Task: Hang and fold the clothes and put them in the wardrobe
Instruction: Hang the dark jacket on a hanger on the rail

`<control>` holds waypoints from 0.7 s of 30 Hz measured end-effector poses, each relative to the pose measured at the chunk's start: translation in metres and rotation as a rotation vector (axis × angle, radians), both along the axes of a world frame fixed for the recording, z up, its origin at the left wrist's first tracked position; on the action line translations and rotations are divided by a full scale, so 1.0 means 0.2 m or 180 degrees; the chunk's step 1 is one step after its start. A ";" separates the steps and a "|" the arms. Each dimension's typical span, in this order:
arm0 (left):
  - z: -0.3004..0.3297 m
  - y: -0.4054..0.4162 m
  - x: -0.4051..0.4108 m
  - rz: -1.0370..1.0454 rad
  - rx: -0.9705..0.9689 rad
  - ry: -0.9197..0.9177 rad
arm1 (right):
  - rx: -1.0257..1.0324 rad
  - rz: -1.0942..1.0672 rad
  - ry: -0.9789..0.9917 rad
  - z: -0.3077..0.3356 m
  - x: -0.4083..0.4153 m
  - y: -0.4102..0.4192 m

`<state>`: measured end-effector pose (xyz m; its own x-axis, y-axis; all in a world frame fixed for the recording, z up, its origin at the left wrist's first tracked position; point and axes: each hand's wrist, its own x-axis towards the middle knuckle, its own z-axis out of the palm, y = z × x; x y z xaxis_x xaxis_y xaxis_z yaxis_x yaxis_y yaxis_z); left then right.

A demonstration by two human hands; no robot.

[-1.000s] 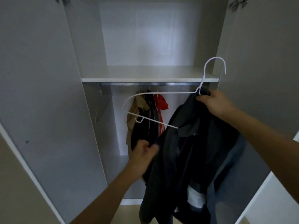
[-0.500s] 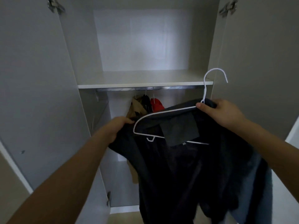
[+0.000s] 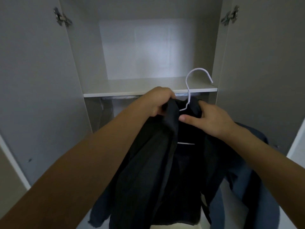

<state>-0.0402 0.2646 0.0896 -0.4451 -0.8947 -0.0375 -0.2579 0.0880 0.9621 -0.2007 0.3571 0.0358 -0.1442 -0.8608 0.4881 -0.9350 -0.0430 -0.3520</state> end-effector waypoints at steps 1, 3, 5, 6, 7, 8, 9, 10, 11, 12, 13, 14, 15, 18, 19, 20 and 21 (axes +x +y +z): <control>0.03 0.02 -0.02 -0.0015 0.0032 0.0151 | 0.0017 0.0006 0.0076 0.01 0.00 0.00; 0.07 0.04 -0.05 0.0001 -0.0078 0.0254 | 0.0000 -0.0037 0.0216 0.01 0.02 0.01; 0.10 0.08 -0.07 -0.0020 -0.0198 0.0282 | -0.0071 -0.0094 0.0363 -0.02 0.06 0.01; 0.11 0.09 -0.08 -0.0070 -0.0178 0.0280 | -0.0141 -0.0125 0.0416 -0.04 0.07 -0.01; 0.12 0.10 -0.08 -0.0139 -0.0139 0.0289 | -0.0237 -0.0168 0.0416 -0.05 0.08 -0.02; 0.13 0.10 -0.08 -0.0187 -0.0124 0.0330 | -0.0334 -0.0245 0.0345 -0.06 0.08 -0.03; 0.13 0.10 -0.08 -0.0152 -0.0192 0.0443 | -0.0390 -0.0328 0.0170 -0.05 0.07 -0.04; 0.12 0.10 -0.06 0.0033 -0.0381 0.0646 | -0.0357 -0.0376 -0.0097 -0.04 0.06 -0.05; 0.08 0.10 -0.03 0.0354 -0.0742 0.0929 | -0.0282 -0.0343 -0.0409 -0.02 0.06 -0.06; -0.01 0.12 0.02 0.0719 -0.1323 0.1192 | -0.0203 -0.0263 -0.0743 -0.01 0.06 -0.06; -0.16 0.17 0.05 0.0955 -0.1935 0.1321 | -0.0167 -0.0169 -0.1056 0.00 0.06 -0.05; -0.35 0.22 0.07 0.0970 -0.2324 0.1254 | -0.0174 -0.0087 -0.1326 0.01 0.06 -0.05; -0.57 0.29 0.08 0.0765 -0.2381 0.1007 | -0.0194 -0.0011 -0.1570 0.01 0.05 -0.06; -1.10 0.42 0.05 -0.0112 -0.1354 -0.0033 | -0.0205 0.0143 -0.2147 0.00 0.06 -0.07; -1.21 0.41 0.02 -0.0233 -0.1073 -0.0222 | -0.0223 0.0177 -0.2319 0.00 0.07 -0.07; -1.28 0.40 0.00 -0.0325 -0.1009 -0.0356 | -0.0258 0.0214 -0.2478 0.00 0.08 -0.07; -1.33 0.38 -0.01 -0.0387 -0.1104 -0.0461 | -0.0294 0.0253 -0.2614 0.00 0.08 -0.07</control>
